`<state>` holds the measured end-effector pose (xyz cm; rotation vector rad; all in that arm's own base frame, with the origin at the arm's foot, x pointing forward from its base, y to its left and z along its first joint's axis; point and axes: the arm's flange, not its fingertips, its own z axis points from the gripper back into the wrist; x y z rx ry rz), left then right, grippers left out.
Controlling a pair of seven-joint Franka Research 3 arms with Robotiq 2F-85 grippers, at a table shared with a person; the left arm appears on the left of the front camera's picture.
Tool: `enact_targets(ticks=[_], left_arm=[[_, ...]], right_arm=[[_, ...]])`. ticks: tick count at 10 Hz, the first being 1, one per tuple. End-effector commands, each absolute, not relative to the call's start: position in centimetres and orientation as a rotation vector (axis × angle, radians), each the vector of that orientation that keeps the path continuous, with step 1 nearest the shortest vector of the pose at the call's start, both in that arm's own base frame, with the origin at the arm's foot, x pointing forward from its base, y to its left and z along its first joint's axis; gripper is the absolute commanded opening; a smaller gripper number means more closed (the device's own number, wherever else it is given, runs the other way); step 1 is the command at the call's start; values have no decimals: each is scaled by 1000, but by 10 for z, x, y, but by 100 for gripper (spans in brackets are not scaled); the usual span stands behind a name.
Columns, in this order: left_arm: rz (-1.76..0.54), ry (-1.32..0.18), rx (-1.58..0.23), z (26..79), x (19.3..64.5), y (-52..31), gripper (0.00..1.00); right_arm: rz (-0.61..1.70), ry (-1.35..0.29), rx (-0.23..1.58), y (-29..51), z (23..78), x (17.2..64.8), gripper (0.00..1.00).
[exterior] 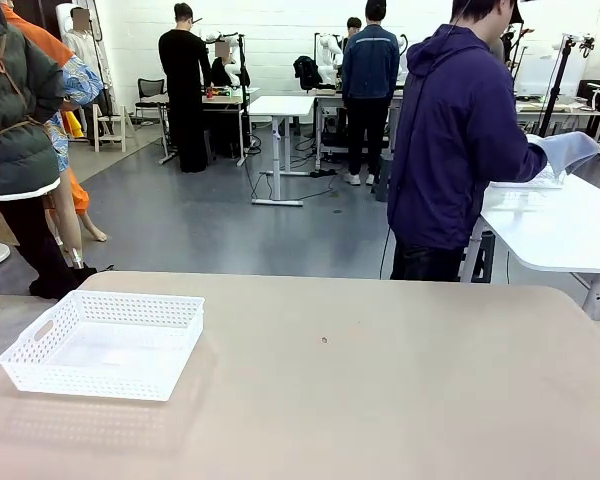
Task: Clean and organize the cups into the basket.
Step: Pick up the Organizing basket and move it to the center of the table, then pick up the Reusable plastic cup from the right side of the table and place it inside the Organizing basket.
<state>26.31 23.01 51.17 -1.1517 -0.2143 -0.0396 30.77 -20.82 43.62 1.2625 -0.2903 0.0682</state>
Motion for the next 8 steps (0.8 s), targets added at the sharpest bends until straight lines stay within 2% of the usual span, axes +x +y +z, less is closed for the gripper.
enact_targets(ticks=[1, 8], left_arm=[[-39, -214, -1156, 512, 261, 231, 100], [-39, -214, -1156, 512, 261, 231, 100]], right_arm=[[69, -289, 1263, -210, 436, 308, 100], [69, -289, 1263, -210, 436, 308, 100]])
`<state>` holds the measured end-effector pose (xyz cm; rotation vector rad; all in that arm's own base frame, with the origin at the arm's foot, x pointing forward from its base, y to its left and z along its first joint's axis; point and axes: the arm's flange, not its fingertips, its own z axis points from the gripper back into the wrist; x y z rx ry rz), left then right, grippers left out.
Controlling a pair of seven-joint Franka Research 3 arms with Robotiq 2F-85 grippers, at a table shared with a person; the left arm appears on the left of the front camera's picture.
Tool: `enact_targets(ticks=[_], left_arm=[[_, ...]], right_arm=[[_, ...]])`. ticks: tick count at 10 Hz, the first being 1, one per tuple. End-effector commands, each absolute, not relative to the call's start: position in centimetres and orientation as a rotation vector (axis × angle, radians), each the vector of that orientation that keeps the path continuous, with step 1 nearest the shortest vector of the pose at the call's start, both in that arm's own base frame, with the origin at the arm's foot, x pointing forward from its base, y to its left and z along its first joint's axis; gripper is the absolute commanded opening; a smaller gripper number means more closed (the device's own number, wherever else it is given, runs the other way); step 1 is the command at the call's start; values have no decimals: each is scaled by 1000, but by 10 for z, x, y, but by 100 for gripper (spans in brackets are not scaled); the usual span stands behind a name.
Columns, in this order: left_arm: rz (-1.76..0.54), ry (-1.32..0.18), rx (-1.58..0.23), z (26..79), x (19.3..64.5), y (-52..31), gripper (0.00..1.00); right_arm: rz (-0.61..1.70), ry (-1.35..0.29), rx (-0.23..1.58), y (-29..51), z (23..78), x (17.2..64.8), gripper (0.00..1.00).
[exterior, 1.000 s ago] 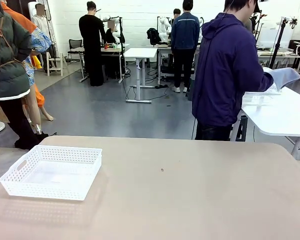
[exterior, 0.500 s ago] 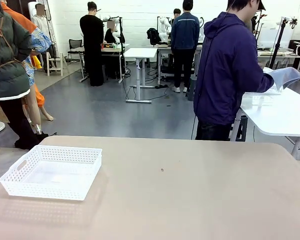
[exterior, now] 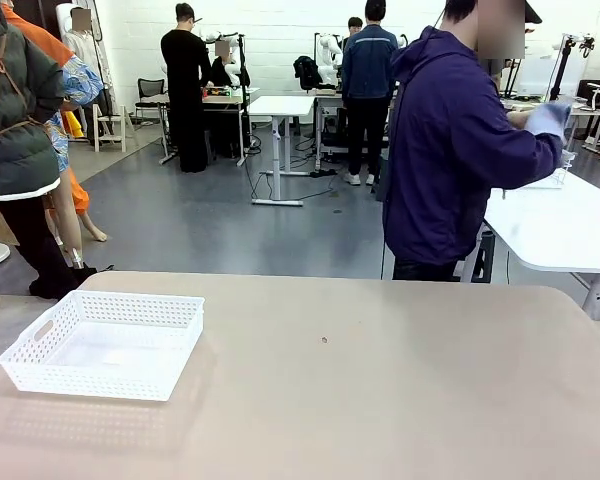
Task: Clean and organize the cups into the basket.
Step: Pick up the Organizing basket and move it to the center of the table, then pick up the Reusable plastic cup from the right side of the table and place it inside the Organizing basket.
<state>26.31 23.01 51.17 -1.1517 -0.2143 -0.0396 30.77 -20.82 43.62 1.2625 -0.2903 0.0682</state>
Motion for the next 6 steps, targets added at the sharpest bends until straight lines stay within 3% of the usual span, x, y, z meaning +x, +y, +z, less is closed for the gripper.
enact_targets(ticks=[1, 6], left_arm=[[-39, -214, -1156, 512, 261, 231, 100], [-39, -214, -1156, 512, 261, 231, 100]], right_arm=[[69, -289, 1263, -210, 436, 308, 100], [69, -289, 1263, -210, 436, 308, 100]])
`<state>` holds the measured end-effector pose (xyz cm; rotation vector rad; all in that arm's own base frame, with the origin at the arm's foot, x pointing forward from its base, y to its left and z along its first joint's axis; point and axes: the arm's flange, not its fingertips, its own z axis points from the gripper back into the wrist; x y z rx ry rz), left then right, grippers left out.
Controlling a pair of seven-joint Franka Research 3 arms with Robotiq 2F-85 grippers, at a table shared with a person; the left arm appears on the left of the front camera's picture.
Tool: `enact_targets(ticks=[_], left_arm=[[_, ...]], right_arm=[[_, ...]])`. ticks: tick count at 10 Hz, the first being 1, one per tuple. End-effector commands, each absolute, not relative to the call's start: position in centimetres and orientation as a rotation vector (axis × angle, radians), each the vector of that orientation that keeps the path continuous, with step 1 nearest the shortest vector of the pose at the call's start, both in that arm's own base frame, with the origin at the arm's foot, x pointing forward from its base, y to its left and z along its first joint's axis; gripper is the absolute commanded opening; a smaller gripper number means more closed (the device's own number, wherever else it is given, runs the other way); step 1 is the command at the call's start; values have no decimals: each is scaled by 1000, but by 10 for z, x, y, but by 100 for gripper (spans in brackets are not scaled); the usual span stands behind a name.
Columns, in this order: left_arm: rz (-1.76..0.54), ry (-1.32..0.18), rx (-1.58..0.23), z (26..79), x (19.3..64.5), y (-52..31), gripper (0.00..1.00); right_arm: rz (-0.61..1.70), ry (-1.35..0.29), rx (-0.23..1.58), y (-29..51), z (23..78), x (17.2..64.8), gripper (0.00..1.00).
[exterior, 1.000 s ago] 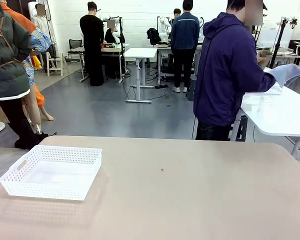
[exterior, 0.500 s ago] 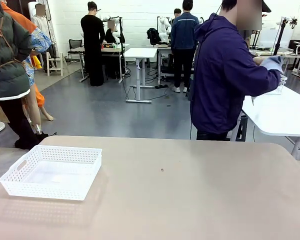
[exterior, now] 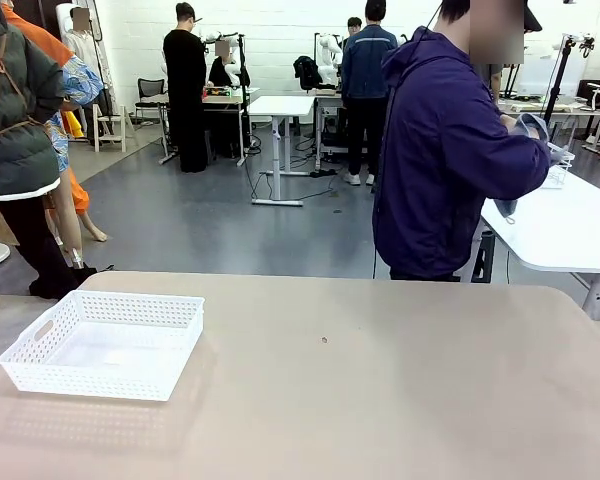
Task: Clean and organize the cups into the basket.
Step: Pick up the Organizing basket and move it to the center of the table, then pick up the Reusable plastic cup from the right side of the table and place it inside the Organizing basket.
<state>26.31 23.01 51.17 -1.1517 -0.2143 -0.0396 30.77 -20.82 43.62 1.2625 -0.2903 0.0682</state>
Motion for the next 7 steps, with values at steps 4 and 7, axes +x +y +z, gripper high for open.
enact_targets(ticks=[4, 7], left_arm=[[-39, -214, -1156, 512, 261, 231, 100], [-39, -214, -1156, 512, 261, 231, 100]], right_arm=[[69, -289, 1263, -210, 436, 308, 100], [69, -289, 1263, -210, 436, 308, 100]])
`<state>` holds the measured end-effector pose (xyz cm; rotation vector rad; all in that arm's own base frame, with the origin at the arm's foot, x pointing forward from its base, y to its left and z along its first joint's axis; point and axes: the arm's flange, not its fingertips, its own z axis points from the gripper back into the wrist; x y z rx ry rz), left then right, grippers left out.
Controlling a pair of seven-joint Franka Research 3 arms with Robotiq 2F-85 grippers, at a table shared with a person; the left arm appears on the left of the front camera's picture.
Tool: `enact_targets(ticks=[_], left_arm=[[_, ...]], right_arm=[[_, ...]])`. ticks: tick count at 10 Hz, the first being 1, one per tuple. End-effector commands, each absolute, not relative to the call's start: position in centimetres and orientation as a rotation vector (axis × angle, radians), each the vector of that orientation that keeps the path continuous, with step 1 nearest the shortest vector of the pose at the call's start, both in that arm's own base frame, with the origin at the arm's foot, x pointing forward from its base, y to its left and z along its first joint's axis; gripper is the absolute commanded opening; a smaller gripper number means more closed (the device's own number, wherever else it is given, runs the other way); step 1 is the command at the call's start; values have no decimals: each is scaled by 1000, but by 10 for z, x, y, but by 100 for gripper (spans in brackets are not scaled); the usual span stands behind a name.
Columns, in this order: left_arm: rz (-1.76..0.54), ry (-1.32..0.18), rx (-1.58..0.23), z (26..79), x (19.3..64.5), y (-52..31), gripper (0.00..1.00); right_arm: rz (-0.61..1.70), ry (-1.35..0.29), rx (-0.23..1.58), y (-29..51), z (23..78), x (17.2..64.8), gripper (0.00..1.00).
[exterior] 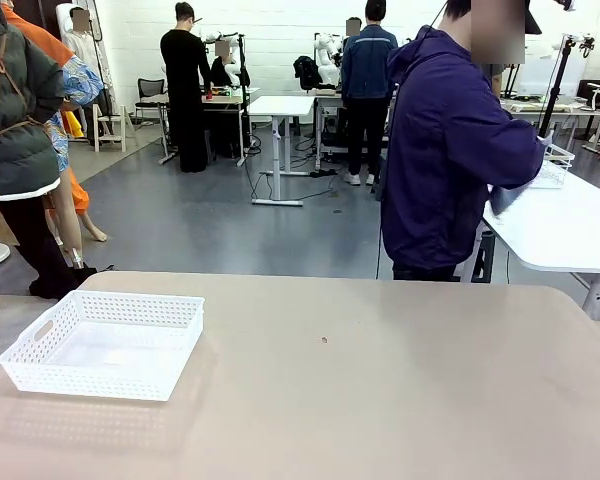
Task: Clean and organize the cups into the basket.
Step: Pick up the Organizing basket and move it to the center of the table, then pick up the Reusable plastic cup from the right side of the table and place it inside the Organizing basket.
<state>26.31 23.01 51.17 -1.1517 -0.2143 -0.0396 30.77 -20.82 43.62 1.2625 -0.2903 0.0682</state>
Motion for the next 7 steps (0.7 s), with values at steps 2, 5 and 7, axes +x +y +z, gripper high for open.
enact_targets(ticks=[2, 5, 7], left_arm=[[-39, -214, -1156, 512, 261, 231, 100], [-39, -214, -1156, 512, 261, 231, 100], [-39, -214, -1156, 512, 261, 231, 100]], right_arm=[[69, -289, 1263, -210, 436, 308, 100], [69, -289, 1263, -210, 436, 308, 100], [69, -289, 1263, -210, 436, 308, 100]])
